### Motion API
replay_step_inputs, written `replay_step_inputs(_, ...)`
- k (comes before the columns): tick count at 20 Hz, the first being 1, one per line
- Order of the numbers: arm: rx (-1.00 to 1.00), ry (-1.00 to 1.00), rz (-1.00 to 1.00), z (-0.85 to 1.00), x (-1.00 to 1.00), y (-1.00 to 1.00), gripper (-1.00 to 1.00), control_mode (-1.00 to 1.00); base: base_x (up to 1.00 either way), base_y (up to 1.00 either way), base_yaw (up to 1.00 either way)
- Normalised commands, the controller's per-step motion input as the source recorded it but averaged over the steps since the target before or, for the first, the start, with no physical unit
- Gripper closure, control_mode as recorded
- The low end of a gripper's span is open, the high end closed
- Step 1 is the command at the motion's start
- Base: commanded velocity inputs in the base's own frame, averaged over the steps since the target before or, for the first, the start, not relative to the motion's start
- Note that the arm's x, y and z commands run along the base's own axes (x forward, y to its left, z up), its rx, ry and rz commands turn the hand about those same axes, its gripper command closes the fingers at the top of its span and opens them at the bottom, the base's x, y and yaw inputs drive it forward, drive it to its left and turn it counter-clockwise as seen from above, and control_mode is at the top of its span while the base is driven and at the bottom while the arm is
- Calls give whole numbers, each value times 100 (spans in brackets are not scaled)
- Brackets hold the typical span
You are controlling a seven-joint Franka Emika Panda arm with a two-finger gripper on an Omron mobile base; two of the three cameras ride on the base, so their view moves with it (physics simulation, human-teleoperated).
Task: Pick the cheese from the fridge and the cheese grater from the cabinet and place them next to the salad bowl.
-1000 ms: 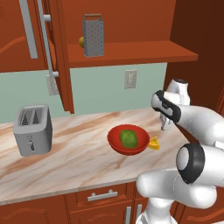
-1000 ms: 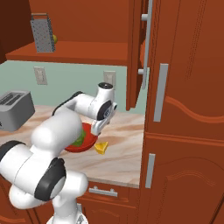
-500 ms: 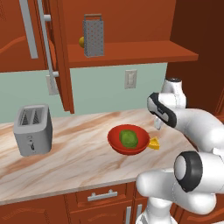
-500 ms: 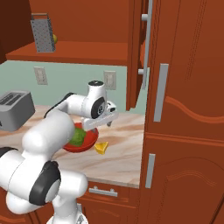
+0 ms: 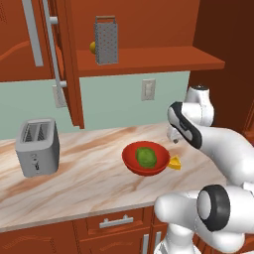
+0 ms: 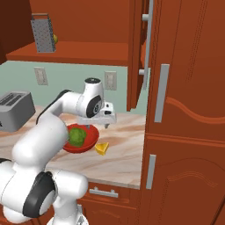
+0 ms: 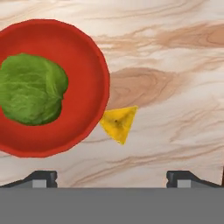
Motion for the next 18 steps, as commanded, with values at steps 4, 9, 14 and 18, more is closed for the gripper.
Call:
replay_step_inputs(4,2,-37,-25,16,-25,29,-100,-100,0,0,0)
replay_step_inputs(9,0,-23,-20,33,-13,26,-100,-100,0,0,0)
replay_step_inputs(14,0,-23,-19,74,-15,24,-100,-100,0,0,0)
replay_step_inputs(18,4,-24,-13,70,-35,11,-100,-100,0,0,0)
